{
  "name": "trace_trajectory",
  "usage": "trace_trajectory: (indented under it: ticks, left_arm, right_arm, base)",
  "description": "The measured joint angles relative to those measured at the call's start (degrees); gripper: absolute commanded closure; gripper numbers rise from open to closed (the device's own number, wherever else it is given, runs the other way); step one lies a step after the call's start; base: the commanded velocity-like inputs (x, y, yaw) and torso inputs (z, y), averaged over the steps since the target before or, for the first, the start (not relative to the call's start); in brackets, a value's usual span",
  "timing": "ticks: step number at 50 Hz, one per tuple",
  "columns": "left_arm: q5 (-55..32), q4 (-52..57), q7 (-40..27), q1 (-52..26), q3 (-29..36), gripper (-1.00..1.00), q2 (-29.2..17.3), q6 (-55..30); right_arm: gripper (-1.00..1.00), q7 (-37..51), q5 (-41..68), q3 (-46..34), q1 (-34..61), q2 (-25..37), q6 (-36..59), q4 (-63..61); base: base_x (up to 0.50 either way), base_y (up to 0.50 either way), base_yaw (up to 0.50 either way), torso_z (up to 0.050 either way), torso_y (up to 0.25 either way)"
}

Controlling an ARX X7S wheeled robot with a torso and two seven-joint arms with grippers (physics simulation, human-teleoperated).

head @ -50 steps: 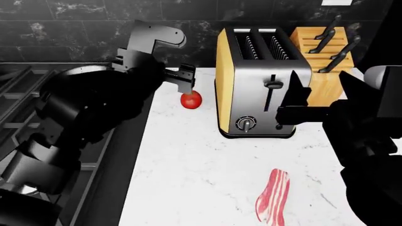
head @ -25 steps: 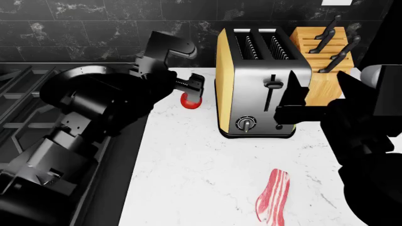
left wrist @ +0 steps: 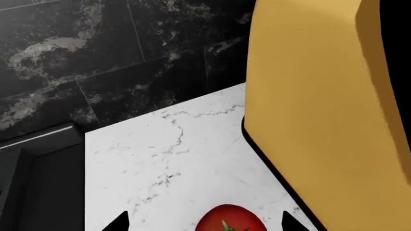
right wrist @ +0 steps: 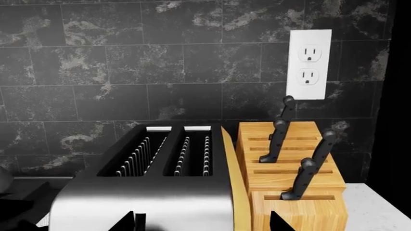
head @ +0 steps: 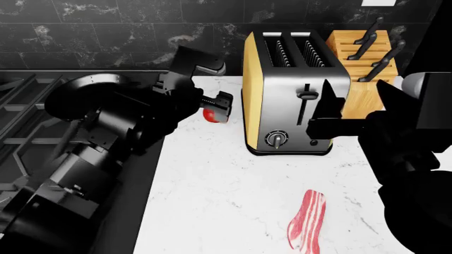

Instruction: Place both pans onto different burners. Then place the tomato and the bacon on different pans.

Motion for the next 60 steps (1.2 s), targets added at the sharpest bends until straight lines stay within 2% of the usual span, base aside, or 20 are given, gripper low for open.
trace_trajectory:
  ticks: [60]
  left_arm:
    - [2.16,-20.86,8.51,-0.34,3.58,-1.0,7.97,9.78]
  right_arm:
    - [-1.0,-0.89,-1.2,-1.05,-0.47,-0.51,-0.56,1.29]
  base:
    - [0.0,0.0,0.0,0.0,0.0]
